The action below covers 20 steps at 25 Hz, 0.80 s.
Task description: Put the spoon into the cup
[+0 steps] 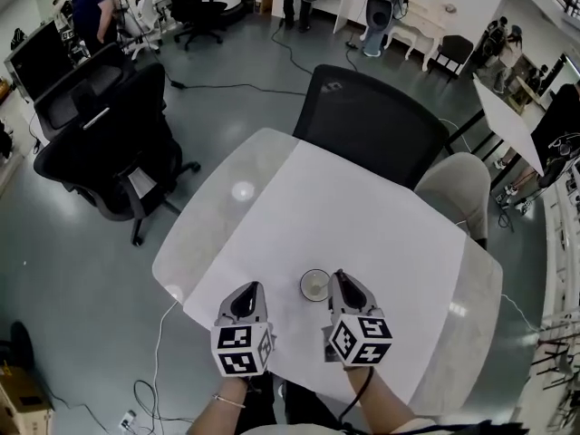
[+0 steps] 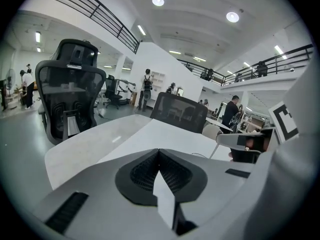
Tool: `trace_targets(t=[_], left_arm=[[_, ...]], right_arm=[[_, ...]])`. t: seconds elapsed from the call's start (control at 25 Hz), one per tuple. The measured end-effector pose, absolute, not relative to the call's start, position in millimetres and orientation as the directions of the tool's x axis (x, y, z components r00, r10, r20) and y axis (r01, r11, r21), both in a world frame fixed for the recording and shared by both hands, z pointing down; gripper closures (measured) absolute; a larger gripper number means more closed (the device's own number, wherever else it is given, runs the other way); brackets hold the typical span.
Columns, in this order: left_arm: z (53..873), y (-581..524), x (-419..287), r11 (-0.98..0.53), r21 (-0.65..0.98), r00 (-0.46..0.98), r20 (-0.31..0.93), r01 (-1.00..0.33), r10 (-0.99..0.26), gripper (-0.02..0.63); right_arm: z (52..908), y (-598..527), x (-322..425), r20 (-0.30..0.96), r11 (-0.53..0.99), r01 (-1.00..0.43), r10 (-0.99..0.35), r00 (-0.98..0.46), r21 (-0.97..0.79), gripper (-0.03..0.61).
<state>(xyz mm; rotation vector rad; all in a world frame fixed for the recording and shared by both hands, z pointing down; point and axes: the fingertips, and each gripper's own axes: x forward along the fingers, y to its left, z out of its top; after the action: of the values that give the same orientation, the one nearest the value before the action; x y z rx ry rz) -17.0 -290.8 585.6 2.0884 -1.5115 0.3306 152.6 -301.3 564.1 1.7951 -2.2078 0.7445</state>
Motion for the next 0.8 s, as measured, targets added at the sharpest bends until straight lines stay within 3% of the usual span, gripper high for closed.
trace_targets(t=[0.8], left_arm=[[612, -275, -30, -0.203, 0.287, 0.333, 0.545, -0.936, -0.769, 0.597]], right_arm=[[598, -296, 137, 0.507, 0.135, -0.965, -0.83, -0.233, -0.223, 0.517]])
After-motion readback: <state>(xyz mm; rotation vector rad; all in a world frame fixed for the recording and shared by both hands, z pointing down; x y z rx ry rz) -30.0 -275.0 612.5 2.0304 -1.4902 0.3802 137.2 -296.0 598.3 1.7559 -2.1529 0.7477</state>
